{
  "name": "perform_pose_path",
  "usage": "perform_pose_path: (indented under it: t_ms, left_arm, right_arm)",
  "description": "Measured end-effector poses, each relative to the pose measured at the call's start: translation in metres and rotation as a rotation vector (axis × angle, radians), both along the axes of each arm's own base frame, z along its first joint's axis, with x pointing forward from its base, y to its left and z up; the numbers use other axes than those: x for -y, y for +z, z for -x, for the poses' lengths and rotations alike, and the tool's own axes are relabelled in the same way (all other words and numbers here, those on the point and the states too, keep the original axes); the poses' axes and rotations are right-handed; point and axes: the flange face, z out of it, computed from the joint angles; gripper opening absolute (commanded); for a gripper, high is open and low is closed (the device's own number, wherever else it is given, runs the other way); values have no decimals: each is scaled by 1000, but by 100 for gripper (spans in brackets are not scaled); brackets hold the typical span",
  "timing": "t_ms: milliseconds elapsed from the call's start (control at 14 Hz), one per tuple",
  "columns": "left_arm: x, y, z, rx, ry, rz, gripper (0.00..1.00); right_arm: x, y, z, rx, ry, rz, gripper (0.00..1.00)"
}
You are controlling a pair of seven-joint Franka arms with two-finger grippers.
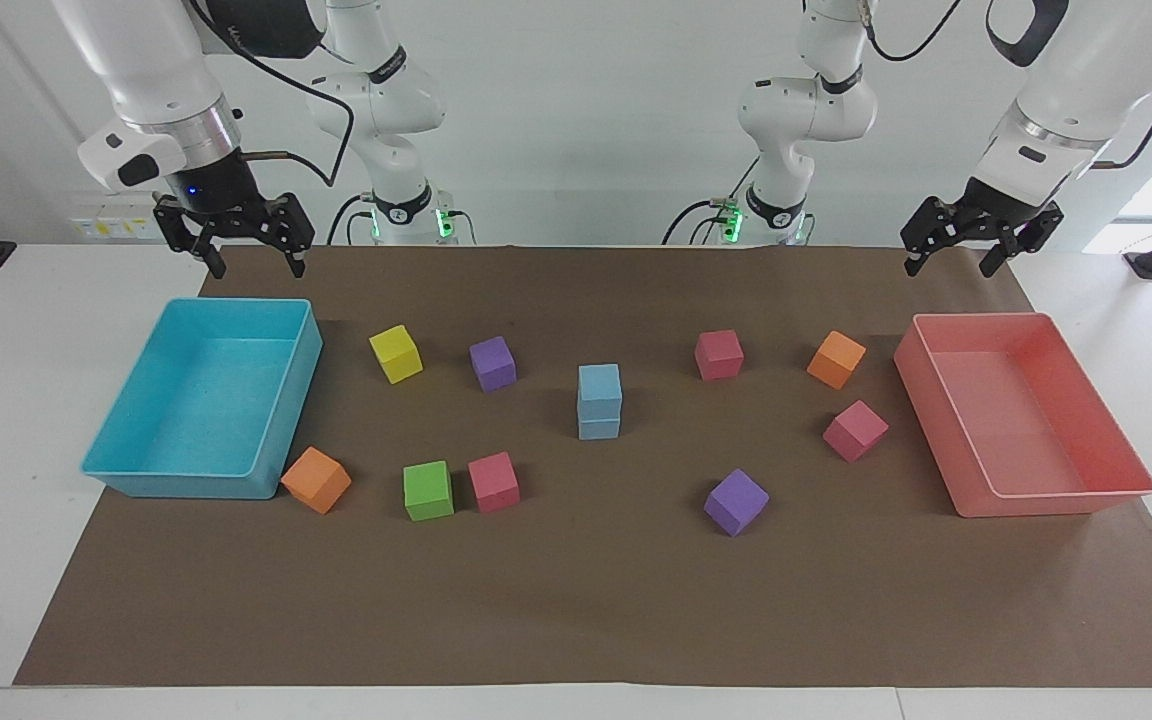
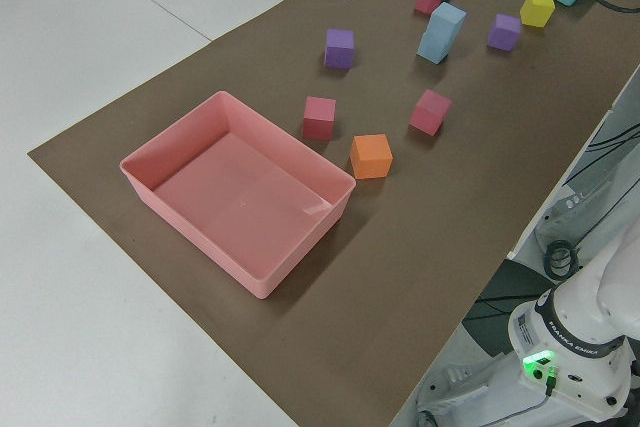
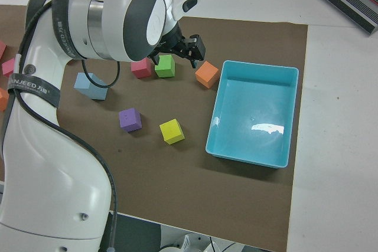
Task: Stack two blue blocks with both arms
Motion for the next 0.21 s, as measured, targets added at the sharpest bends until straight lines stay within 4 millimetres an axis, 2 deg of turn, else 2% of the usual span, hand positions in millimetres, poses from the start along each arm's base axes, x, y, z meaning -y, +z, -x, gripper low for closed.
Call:
perform_pose_path:
  t_ms: [215]
  left_arm:
    - [0,0,0,-1,0,0,100]
  right_arm:
    - [-3,5,4,2,7,0,100]
